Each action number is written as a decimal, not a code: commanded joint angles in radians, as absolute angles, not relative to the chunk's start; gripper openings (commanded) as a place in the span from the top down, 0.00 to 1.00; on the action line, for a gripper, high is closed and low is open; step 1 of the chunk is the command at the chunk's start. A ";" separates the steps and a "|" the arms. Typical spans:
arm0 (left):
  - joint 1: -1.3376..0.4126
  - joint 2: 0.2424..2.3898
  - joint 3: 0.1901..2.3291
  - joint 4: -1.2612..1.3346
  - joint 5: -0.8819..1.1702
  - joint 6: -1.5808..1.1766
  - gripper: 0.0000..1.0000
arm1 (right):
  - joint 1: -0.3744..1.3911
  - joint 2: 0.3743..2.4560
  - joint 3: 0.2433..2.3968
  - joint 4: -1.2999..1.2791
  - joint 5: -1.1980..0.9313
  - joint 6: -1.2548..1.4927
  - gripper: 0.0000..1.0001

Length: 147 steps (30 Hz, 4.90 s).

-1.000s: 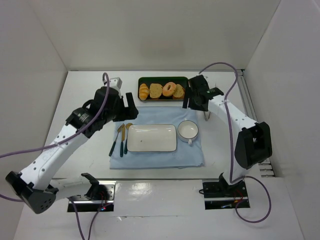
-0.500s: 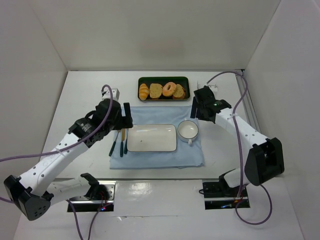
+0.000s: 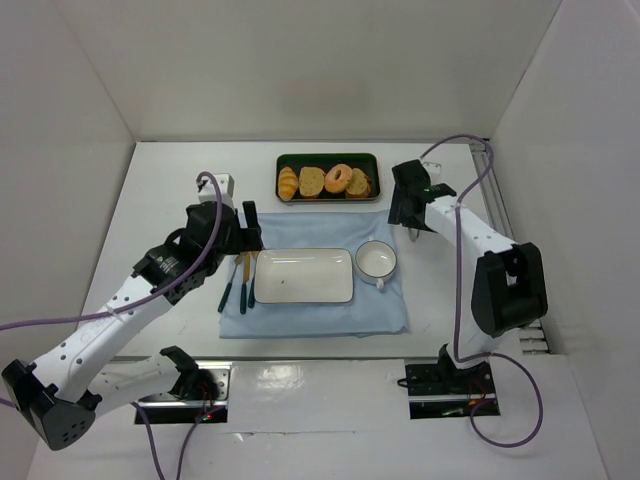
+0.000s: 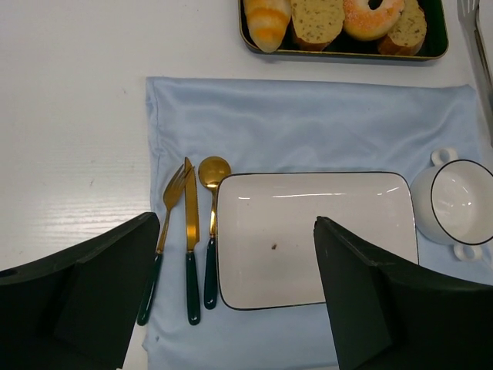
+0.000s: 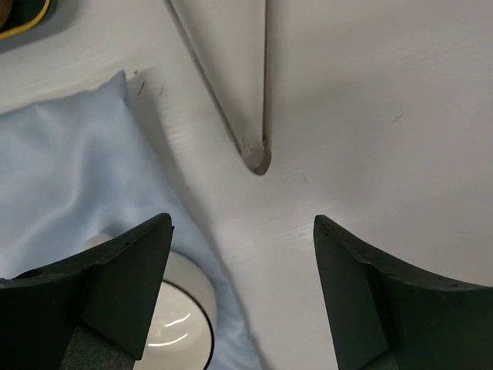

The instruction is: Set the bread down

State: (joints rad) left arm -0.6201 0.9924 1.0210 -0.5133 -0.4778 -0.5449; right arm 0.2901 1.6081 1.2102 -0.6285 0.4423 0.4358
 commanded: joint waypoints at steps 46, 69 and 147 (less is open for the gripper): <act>-0.643 0.939 1.072 -0.623 -0.541 -0.600 0.03 | 0.080 2.118 1.640 -0.788 0.167 0.235 0.12; -0.643 0.930 1.063 -0.641 -0.541 -0.600 0.03 | 0.071 2.286 1.720 -0.701 0.089 0.272 0.30; -0.643 0.848 1.015 -0.670 -0.514 -0.664 0.03 | 0.262 1.778 1.635 -0.611 -0.186 0.264 0.45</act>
State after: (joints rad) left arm -0.6384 0.8551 1.0142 -0.6811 -0.5140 -0.6590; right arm 0.2592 1.8469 1.6360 -0.6258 -0.2096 0.2745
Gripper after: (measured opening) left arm 0.971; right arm 0.553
